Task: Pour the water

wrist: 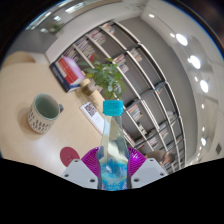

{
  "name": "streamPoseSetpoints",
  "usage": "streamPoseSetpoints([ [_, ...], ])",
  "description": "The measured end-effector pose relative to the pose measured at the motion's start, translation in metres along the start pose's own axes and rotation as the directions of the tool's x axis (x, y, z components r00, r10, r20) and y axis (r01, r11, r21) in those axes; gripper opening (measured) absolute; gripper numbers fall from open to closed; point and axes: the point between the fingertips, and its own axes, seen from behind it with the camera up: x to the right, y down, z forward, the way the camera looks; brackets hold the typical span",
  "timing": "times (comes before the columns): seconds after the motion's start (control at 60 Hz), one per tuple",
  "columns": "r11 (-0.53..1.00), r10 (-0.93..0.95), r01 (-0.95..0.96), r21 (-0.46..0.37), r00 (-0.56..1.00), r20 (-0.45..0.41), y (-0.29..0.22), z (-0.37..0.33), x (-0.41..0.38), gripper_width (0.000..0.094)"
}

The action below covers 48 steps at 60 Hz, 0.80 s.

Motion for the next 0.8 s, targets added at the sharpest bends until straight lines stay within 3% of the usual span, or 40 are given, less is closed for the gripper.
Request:
streamPoseSetpoints([
  [0.15,0.906,-0.422,0.423,-0.018,0.906,0.046,-0.032,0.023,-0.016,0.0327],
  [0.4,0.574,-0.819,0.818,0.038,0.574,0.022,-0.067,0.051,-0.05,0.0337],
  [0.65,0.199,-0.979,0.979,0.033,0.201,-0.045,-0.083,0.064,-0.071,0.0337],
  [0.8,0.222,-0.974,0.973,0.06,0.224,-0.04,-0.085,0.059,-0.083,0.0339],
])
